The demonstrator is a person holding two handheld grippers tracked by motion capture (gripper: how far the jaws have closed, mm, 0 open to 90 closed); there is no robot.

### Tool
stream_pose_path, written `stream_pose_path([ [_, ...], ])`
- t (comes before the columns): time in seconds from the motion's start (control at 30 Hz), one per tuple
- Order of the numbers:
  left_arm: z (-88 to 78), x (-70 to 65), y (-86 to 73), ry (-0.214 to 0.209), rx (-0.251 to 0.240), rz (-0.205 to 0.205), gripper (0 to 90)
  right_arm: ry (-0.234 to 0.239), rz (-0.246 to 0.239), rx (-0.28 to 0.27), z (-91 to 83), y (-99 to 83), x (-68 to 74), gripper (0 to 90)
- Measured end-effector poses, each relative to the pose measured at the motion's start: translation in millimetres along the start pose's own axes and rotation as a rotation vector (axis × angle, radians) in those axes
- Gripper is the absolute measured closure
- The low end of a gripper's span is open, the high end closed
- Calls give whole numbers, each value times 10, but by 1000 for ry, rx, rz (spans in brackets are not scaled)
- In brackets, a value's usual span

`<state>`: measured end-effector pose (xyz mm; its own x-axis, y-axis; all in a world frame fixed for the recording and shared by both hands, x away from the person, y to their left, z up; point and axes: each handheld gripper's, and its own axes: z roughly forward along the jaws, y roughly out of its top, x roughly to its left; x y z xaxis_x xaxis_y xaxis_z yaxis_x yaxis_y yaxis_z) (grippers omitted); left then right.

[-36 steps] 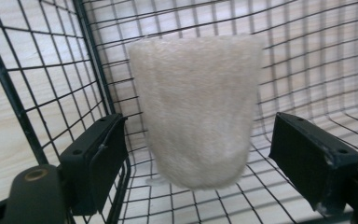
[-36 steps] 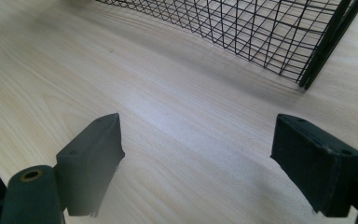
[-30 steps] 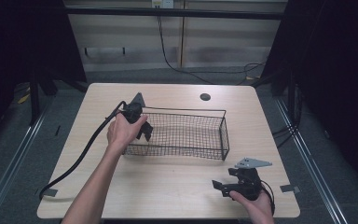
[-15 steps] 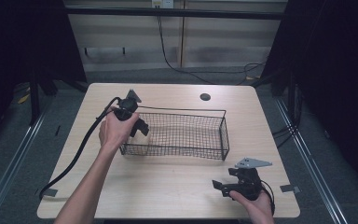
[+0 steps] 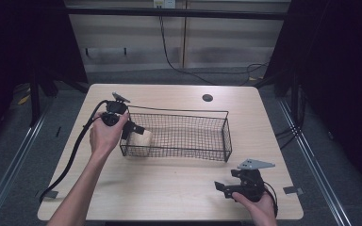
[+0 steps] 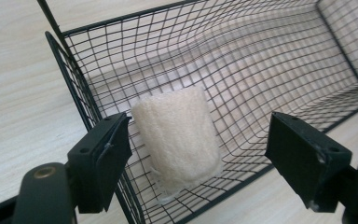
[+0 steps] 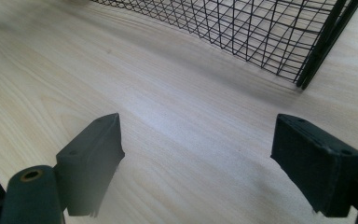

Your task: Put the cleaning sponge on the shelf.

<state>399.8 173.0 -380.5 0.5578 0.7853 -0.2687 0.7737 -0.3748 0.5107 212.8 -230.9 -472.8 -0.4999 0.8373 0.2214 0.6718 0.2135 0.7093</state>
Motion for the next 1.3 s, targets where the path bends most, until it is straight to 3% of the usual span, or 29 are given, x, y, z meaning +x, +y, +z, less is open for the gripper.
stream_pose_path([
  [0.07,-12,5,-46,-19,-26,16,216,1,0,1,2,0,0,159],
  [0.13,-21,4,-79,-10,-46,31,216,-1,3,4,5,2,0,159],
  [0.27,-85,5,-147,-54,-97,41,216,-1,3,5,7,5,3,159],
  [0.4,-163,-13,-204,-47,-95,62,215,-2,4,2,10,7,-5,159],
  [0.47,-204,-29,-241,-66,-93,84,215,-3,6,2,7,7,-1,159],
  [0.53,-239,-56,-283,-48,-110,94,216,-4,6,2,4,5,1,159],
  [0.67,-283,-80,-351,-72,-114,116,215,-4,6,1,4,6,1,159],
  [0.8,-329,-90,-407,-82,-117,102,213,-3,4,-3,4,6,-3,159],
  [0.9,-374,-101,-454,-57,-125,89,210,-3,3,-3,2,5,-1,159],
  [1.3,-520,-87,-783,-30,-165,102,206,-7,6,-3,-5,1,5,159],
])
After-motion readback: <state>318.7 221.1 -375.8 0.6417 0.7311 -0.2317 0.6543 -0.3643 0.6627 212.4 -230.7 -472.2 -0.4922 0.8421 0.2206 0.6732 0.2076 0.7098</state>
